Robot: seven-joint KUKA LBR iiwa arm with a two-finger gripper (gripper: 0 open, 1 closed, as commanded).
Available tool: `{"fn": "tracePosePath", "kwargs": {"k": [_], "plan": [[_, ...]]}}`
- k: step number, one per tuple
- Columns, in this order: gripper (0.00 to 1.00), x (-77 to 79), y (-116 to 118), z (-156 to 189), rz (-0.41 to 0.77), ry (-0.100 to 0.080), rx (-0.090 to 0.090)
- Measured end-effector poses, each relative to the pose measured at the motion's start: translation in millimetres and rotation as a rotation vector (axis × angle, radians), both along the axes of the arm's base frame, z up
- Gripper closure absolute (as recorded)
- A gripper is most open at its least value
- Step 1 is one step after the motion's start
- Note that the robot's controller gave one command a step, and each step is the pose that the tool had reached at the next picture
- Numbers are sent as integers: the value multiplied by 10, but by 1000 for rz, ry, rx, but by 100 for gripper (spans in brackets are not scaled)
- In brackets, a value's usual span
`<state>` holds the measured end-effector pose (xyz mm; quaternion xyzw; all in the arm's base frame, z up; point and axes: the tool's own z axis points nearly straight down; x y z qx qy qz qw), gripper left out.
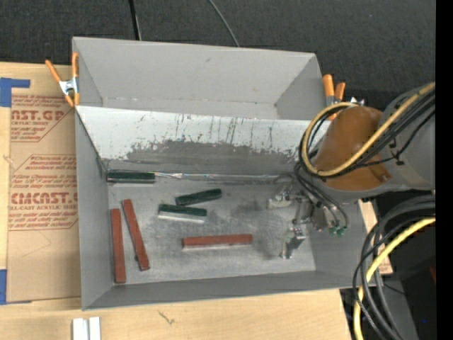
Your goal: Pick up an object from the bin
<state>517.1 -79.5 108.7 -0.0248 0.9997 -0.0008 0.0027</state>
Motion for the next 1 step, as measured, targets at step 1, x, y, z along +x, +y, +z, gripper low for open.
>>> {"fn": "tracePosePath", "kwargs": {"k": [1], "plan": [[0,-11,207,-140,-4,10,3]]}}
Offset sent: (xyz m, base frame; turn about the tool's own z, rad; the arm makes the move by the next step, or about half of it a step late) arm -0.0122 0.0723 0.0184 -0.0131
